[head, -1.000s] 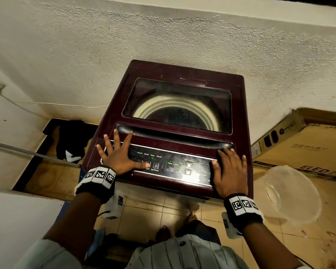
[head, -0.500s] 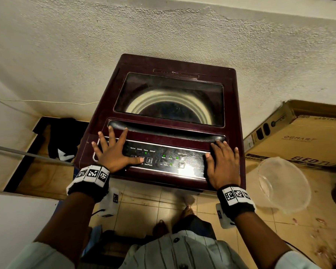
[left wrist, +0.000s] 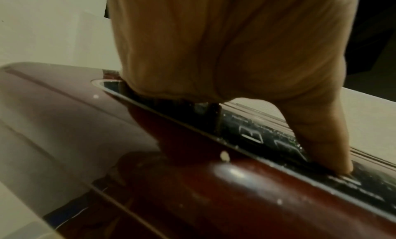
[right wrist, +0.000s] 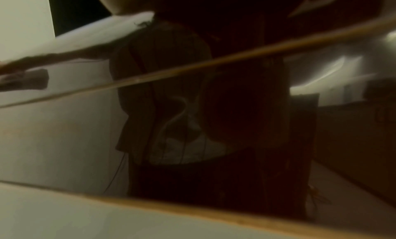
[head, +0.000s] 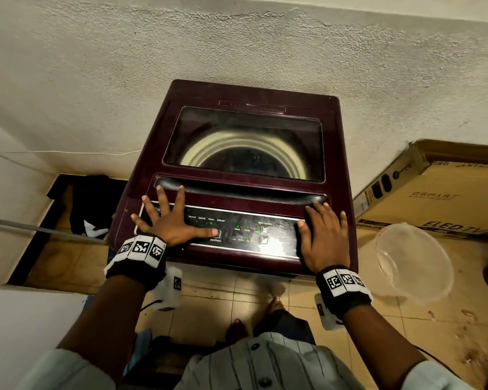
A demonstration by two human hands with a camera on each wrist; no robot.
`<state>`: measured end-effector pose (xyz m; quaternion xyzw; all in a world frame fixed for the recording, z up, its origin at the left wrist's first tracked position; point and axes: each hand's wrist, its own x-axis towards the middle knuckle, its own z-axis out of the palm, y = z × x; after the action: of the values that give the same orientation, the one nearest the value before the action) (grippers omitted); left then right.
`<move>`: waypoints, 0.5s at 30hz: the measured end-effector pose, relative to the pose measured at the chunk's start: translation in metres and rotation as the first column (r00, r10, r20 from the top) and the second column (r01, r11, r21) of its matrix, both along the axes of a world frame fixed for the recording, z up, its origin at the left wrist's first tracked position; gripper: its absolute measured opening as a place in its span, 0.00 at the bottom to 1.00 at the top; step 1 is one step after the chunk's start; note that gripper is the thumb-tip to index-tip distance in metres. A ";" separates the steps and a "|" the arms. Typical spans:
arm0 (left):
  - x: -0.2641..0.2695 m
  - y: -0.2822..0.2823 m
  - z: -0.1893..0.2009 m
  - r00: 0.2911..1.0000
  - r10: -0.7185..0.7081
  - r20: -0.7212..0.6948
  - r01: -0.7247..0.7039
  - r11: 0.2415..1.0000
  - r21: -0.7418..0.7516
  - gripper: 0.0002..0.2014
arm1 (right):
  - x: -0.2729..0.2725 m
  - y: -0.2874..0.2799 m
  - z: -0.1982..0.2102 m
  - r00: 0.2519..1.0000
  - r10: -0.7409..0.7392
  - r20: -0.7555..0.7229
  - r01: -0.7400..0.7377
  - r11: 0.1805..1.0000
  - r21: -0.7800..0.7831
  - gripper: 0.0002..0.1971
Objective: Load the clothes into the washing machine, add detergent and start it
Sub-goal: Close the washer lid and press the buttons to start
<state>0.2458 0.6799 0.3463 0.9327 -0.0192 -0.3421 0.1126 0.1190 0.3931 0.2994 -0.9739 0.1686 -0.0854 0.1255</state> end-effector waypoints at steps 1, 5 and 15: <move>-0.001 -0.001 -0.001 1.000 0.003 0.005 -0.003 1.000 0.003 0.68 | 0.000 0.000 0.000 1.000 0.000 -0.002 0.000 1.000 0.000 0.29; -0.002 -0.002 -0.004 1.000 0.008 0.030 -0.008 1.000 0.001 0.70 | 0.000 0.000 -0.001 1.000 -0.006 -0.006 0.006 1.000 -0.001 0.28; -0.003 -0.003 -0.006 0.998 -0.002 0.069 0.000 1.000 0.021 0.70 | 0.001 0.001 -0.001 1.000 -0.012 -0.002 0.012 1.000 -0.001 0.28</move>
<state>0.2430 0.6769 0.3402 0.9450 -0.0200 -0.3101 0.1019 0.1202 0.3939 0.2986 -0.9731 0.1743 -0.0851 0.1245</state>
